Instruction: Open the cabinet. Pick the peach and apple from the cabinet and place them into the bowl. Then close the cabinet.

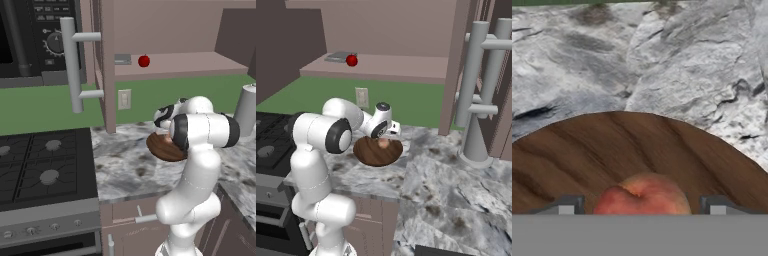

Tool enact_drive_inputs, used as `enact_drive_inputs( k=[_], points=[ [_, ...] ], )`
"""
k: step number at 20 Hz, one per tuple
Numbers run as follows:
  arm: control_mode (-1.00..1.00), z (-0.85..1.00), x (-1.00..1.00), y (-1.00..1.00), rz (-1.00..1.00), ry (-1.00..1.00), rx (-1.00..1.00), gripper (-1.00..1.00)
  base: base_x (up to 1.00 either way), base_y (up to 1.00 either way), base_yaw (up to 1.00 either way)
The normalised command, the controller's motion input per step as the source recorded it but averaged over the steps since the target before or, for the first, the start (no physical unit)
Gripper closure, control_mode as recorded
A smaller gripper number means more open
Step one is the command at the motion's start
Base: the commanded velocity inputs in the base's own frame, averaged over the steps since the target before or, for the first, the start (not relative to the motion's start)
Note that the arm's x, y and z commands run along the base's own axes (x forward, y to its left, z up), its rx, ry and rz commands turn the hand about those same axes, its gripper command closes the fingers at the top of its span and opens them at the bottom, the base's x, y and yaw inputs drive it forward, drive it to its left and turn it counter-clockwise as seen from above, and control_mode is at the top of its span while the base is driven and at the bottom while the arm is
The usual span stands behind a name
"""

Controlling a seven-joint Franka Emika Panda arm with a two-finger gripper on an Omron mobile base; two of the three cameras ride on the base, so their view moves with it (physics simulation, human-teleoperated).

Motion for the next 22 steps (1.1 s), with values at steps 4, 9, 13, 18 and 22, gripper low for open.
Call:
enact_drive_inputs(
  k=[4,9,13,18,22],
  points=[
    [-1.00,0.18,0.00,0.01,0.00,0.00,0.00,-1.00,0.00,0.00,0.00],
    [-1.00,0.79,-0.07,0.09,-0.02,0.00,0.00,-1.00,0.00,0.00,0.00],
    [-1.00,1.00,-0.55,0.00,-0.01,0.00,0.00,-1.00,0.00,0.00,0.00],
    [-1.00,1.00,-0.83,0.00,0.00,-0.01,0.00,-1.00,0.00,0.00,0.00],
    [-1.00,1.00,-0.77,0.00,0.00,-0.08,0.00,-1.00,0.00,0.00,0.00]
  ],
)
